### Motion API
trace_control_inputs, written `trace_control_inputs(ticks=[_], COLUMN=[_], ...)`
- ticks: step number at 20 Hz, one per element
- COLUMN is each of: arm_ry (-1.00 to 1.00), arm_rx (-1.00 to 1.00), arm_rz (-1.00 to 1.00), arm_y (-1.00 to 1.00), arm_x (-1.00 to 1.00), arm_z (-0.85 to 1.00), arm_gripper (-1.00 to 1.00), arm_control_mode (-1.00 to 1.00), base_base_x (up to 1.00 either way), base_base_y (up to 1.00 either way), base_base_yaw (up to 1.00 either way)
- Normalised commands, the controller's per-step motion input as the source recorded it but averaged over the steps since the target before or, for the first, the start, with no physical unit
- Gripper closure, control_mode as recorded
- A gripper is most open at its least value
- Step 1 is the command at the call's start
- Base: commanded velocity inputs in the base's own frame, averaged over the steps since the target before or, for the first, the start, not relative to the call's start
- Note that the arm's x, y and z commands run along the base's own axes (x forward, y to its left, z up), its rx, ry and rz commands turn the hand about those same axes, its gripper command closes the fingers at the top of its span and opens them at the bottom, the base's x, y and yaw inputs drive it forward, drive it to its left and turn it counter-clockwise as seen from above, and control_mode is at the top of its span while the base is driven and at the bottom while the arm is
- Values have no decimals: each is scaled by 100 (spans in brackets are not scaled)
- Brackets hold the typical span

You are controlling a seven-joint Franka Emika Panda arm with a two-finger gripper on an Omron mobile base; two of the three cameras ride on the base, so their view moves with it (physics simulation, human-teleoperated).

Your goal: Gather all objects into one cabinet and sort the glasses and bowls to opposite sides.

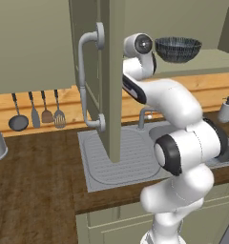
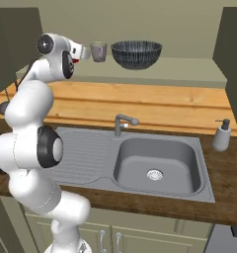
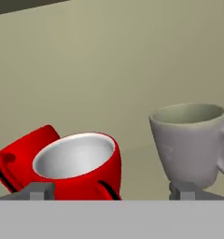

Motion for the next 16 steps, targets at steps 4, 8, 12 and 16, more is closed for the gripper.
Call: trace_control_inputs(ticks=[4,8,12,16], arm_ry=[0,0,-6,-17], arm_rx=[8,4,0,0], arm_rz=[0,0,0,0], arm_y=[-29,-30,-33,-28], arm_x=[-35,-53,-86,-86], arm_z=[43,23,19,9], arm_gripper=[-100,-100,-100,-100], arm_control_mode=[-100,-100,-100,-100], base_base_x=[0,0,0,0], base_base_y=[0,0,0,0], base_base_yaw=[0,0,0,0])
